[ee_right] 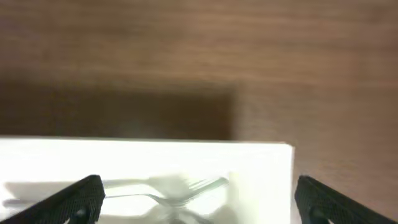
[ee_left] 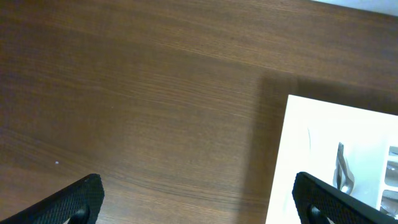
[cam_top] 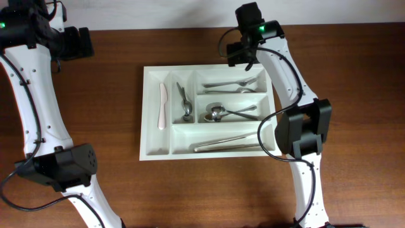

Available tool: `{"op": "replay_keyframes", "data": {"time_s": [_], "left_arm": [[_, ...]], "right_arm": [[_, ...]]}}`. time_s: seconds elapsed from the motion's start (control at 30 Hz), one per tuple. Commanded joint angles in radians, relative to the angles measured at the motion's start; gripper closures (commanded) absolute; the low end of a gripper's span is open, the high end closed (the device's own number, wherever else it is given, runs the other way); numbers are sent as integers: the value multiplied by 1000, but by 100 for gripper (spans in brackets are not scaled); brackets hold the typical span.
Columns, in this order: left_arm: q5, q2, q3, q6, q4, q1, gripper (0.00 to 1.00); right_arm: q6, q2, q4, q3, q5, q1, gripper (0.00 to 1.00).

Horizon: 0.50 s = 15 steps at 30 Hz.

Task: Pack container

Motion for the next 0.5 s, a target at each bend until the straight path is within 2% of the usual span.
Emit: {"op": "replay_keyframes", "data": {"time_s": [0.0, 0.27, 0.47], "left_arm": [[4, -13, 6, -6, 0, 4, 1], [4, -13, 6, -6, 0, 4, 1], [4, -13, 6, -6, 0, 4, 1]], "right_arm": [[-52, -188, -36, 22, 95, 4, 1], [-45, -448, -279, 21, 50, 31, 1], [12, -490, -447, 21, 10, 68, 1]]}}
